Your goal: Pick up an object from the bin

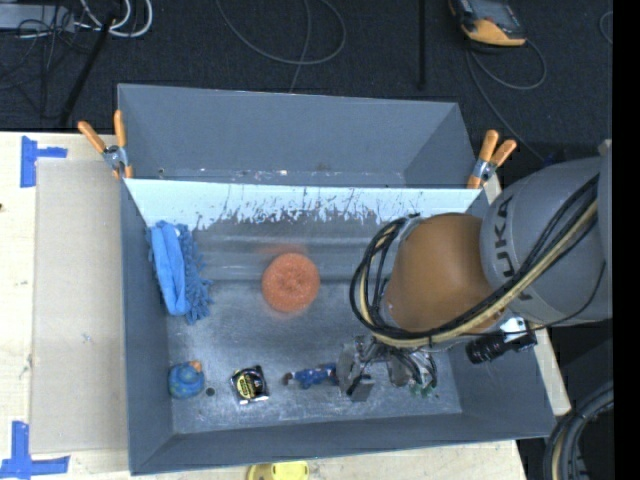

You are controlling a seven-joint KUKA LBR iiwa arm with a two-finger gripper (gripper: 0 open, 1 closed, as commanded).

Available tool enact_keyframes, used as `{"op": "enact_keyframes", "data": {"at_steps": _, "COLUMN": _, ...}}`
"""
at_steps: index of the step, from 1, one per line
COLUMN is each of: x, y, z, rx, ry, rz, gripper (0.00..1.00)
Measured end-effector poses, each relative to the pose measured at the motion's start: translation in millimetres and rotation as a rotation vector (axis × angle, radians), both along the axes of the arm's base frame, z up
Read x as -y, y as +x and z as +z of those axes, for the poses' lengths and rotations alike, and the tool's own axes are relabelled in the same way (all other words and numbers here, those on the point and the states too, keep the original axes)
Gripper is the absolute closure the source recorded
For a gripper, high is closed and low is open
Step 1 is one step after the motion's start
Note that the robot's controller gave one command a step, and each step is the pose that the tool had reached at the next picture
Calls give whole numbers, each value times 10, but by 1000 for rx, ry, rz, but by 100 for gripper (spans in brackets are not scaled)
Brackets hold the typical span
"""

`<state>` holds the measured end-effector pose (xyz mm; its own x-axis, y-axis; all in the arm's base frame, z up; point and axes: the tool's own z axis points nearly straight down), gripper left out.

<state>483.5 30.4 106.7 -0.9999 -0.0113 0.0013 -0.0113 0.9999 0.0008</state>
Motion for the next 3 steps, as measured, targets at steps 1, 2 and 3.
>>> {"op": "enact_keyframes", "data": {"at_steps": 1, "x": 2, "y": 0, "z": 0, "rx": 0, "ry": 0, "rz": -1, "gripper": 0}}
{"op": "enact_keyframes", "data": {"at_steps": 2, "x": 6, "y": -2, "z": -2, "rx": -1, "ry": 0, "rz": -2, "gripper": 0}}
{"op": "enact_keyframes", "data": {"at_steps": 3, "x": -279, "y": 297, "z": -377, "rx": 1, "ry": 0, "rz": 54, "gripper": 100}}
